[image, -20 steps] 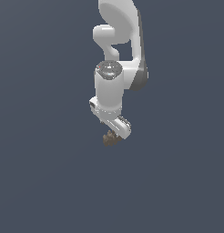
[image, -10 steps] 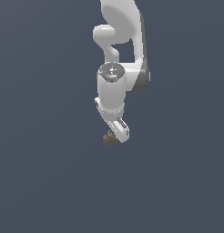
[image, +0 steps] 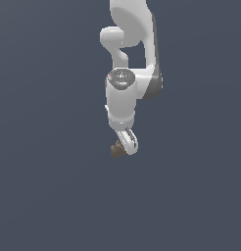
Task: Pick up the object and move it to a goal position.
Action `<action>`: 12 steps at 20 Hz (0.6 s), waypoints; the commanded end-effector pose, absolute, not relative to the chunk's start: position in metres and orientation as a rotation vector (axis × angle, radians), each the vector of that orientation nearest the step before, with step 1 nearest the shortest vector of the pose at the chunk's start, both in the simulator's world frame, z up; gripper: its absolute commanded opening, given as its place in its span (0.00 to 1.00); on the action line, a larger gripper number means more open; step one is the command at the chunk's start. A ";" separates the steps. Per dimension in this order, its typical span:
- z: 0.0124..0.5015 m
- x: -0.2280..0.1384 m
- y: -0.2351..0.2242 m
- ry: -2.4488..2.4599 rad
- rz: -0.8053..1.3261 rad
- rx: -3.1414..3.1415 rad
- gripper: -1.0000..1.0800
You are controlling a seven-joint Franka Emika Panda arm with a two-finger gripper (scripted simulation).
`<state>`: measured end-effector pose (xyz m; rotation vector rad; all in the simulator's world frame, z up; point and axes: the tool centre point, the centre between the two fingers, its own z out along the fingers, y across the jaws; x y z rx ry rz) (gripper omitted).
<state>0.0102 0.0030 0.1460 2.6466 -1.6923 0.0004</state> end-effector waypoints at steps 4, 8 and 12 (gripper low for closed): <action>0.145 0.010 0.003 -1.702 0.000 2.641 0.96; 0.136 0.010 0.003 -1.703 0.000 2.640 0.96; 0.115 0.009 0.003 -1.706 0.000 2.638 0.96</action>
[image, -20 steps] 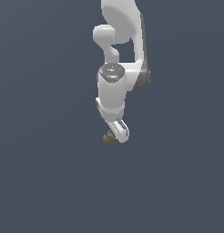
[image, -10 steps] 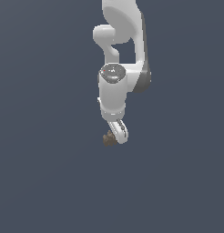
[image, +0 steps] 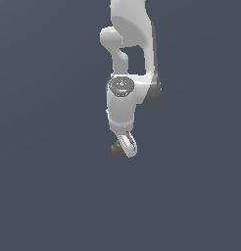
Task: Pick up the object and move it to a goal position.
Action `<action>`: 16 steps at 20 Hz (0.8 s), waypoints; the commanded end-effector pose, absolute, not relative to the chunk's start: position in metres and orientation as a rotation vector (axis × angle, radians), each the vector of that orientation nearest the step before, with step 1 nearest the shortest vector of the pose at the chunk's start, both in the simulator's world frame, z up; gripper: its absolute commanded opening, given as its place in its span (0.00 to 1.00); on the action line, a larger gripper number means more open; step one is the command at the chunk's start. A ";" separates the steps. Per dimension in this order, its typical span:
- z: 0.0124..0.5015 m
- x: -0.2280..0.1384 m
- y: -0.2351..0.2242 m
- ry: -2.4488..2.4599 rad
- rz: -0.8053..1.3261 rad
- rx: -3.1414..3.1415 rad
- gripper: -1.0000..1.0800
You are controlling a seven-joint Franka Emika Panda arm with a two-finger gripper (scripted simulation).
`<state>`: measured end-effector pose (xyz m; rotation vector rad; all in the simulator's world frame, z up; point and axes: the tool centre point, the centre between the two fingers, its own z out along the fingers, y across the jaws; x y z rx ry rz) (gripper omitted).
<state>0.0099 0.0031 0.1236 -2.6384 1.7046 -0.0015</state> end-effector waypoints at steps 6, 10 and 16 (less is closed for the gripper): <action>0.096 0.010 0.003 1.708 0.000 -2.637 0.96; 0.096 0.010 0.003 1.708 0.000 -2.637 0.00; 0.096 0.010 0.003 1.708 0.000 -2.637 0.00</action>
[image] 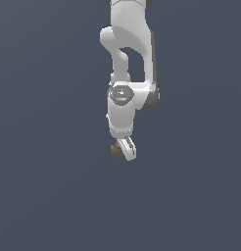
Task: Pick up the object and move it to a goal position.
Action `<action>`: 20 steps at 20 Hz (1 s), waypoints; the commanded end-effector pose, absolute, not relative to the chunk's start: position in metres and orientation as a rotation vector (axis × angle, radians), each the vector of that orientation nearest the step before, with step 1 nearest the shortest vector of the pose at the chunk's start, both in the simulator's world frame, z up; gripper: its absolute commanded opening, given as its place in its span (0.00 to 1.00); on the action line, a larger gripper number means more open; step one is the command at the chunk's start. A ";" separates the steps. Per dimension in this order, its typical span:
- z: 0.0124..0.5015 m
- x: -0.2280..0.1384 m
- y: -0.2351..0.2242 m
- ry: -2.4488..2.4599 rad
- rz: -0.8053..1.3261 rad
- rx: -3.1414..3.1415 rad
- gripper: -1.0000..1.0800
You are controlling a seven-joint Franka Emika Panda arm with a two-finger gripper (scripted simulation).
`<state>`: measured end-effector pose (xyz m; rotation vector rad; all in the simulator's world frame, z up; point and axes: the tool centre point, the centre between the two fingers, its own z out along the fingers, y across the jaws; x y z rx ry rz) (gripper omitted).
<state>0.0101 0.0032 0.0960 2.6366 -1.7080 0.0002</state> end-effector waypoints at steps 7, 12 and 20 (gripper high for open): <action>0.104 0.014 0.007 -1.712 0.016 2.643 0.00; 0.137 0.028 0.022 -1.727 0.083 2.667 0.00; 0.249 0.063 0.071 -1.773 0.314 2.736 0.00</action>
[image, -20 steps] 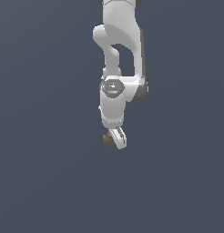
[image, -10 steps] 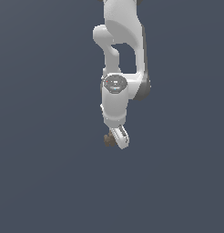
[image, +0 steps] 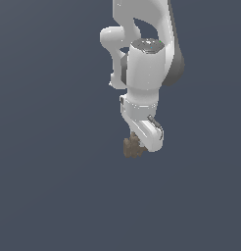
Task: Pick up the object and move it to a goal position.
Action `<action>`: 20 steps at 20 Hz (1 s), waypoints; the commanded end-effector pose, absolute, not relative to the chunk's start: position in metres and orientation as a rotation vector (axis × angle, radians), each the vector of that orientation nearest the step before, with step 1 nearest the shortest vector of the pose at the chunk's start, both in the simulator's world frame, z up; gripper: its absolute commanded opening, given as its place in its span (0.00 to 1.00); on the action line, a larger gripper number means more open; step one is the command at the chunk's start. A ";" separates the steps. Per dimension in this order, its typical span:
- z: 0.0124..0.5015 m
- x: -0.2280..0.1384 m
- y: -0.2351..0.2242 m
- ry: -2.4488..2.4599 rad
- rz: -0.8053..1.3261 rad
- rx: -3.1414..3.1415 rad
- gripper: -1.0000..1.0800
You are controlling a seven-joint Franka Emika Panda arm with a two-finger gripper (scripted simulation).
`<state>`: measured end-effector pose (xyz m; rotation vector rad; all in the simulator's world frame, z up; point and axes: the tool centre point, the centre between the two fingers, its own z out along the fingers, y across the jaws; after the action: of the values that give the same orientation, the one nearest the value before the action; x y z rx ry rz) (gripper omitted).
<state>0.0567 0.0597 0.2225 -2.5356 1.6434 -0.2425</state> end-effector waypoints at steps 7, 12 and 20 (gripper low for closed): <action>0.383 0.080 0.126 1.554 -0.515 -2.396 0.00; 0.459 0.078 0.157 1.508 -0.636 -2.327 0.00; 0.522 0.071 0.184 1.466 -0.737 -2.269 0.00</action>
<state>0.0718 0.1806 0.5139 -2.2765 1.4697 -0.7230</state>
